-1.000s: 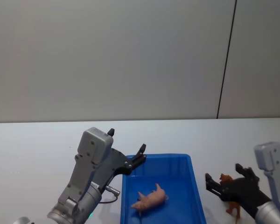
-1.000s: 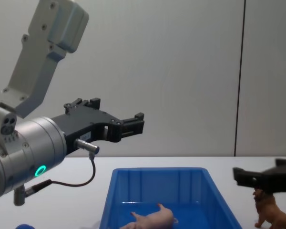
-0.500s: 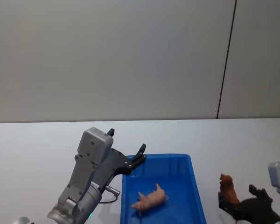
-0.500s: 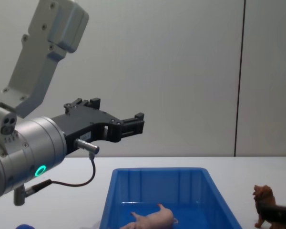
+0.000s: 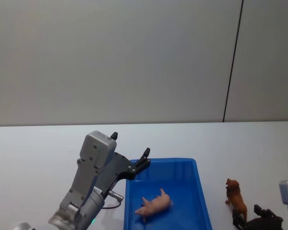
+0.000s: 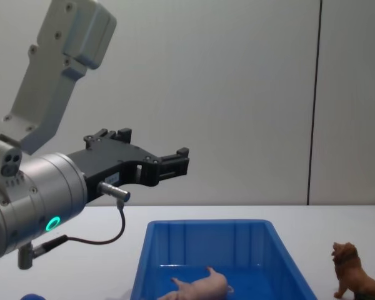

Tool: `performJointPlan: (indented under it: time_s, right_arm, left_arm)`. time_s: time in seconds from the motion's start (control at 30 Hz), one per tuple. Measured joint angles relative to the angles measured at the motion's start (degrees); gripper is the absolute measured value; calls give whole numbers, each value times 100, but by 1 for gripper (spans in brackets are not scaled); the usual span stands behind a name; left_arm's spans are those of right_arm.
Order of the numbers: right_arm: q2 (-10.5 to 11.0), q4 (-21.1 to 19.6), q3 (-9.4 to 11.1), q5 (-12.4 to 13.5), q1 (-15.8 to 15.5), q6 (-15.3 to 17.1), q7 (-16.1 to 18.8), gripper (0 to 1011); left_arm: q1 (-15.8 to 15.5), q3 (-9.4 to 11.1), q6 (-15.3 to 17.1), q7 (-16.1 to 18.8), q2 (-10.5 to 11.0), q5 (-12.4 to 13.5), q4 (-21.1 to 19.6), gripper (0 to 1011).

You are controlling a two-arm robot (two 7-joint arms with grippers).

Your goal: Pick up the two dolls from the table and place them into the box.

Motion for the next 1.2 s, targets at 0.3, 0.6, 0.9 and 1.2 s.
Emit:
performJointPlan:
  time_s: [0.3,0.6,0.9,1.2]
  right_arm:
    - [-49,202,-16,-149,99,-361,163,389]
    - [-122,335,-54,-444,288,-739,353,265]
    - [-171,266,-86,-652,414,-979,526,265]
    - [-206,107,-119,-693,488,-1140,804,265]
  left_arm:
    - [0,0,0,0,0,0,0,1002]
    - [0,0,0,0,0,0,0,1002]
    - [0,0,0,0,0,0,0,1001]
    - [0,0,0,0,0,0,0,1002]
